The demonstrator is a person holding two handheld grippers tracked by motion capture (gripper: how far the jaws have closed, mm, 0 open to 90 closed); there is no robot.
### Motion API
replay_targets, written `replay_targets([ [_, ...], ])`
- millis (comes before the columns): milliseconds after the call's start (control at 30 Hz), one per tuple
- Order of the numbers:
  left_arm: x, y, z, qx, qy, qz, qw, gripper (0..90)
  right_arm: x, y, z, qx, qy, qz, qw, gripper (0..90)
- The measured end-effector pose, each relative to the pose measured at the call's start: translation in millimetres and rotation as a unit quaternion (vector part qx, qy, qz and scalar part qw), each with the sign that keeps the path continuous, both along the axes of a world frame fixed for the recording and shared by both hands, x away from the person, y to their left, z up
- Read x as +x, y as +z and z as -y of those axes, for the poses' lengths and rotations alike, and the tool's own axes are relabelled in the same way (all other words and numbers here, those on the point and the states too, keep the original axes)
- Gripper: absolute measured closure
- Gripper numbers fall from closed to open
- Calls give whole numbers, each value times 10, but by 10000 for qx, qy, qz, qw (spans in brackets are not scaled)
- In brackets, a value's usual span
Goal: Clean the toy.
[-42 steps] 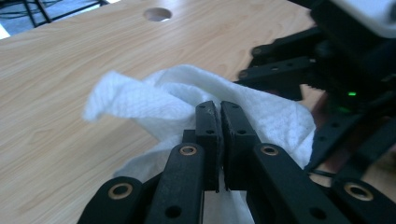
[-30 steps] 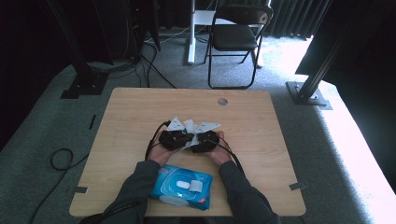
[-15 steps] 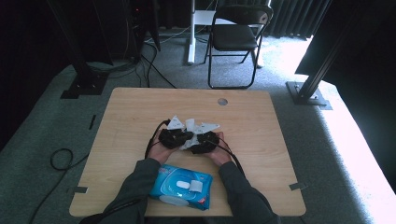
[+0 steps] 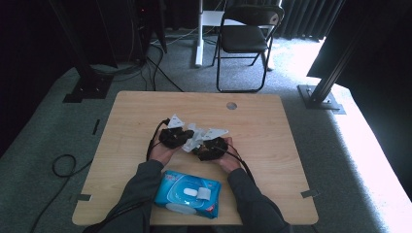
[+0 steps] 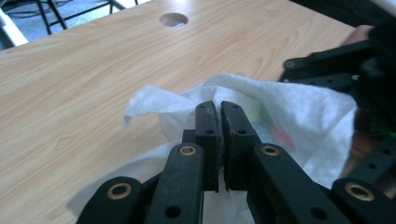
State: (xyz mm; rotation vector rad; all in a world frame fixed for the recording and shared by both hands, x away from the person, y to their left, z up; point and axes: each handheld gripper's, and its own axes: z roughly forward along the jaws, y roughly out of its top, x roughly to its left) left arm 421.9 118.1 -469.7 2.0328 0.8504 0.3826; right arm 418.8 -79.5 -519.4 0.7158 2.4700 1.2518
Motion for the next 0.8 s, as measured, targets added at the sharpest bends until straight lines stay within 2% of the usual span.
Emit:
replay_targets([
  [100,15,-5,-4,-26,52,-10,10000,865,-1,-2,-4,-4,17,-2,10000,341],
  [400,11,5,51,66,36,34,10000,865,-5,-2,-16,-16,51,-7,10000,341],
  [667,-44,-21,173,131,-210,30,9997,865,-7,-25,-23,-34,46,-40,10000,341],
  [800,-89,-39,262,124,-499,-1,9987,865,-9,-40,-33,-33,48,-49,10000,341],
])
